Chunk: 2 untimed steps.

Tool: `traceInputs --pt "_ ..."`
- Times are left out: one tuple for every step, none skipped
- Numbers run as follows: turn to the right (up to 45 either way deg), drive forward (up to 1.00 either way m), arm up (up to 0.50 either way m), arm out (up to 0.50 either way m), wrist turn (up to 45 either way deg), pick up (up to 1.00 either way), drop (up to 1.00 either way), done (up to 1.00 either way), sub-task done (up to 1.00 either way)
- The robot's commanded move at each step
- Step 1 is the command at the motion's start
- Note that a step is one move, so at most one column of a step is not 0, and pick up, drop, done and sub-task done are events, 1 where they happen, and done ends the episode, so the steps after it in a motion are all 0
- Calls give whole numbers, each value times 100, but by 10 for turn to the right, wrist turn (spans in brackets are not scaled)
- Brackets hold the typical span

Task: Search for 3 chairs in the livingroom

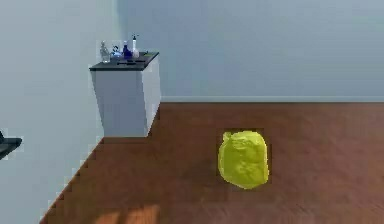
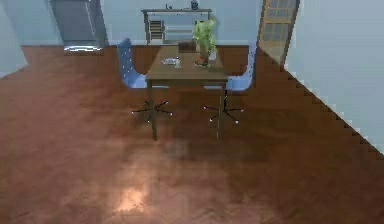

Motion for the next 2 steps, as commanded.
traceInputs --pt "450 0 0 0 0 0 0 0 0" --pt "90 0 0 0 0 0 0 0 0"
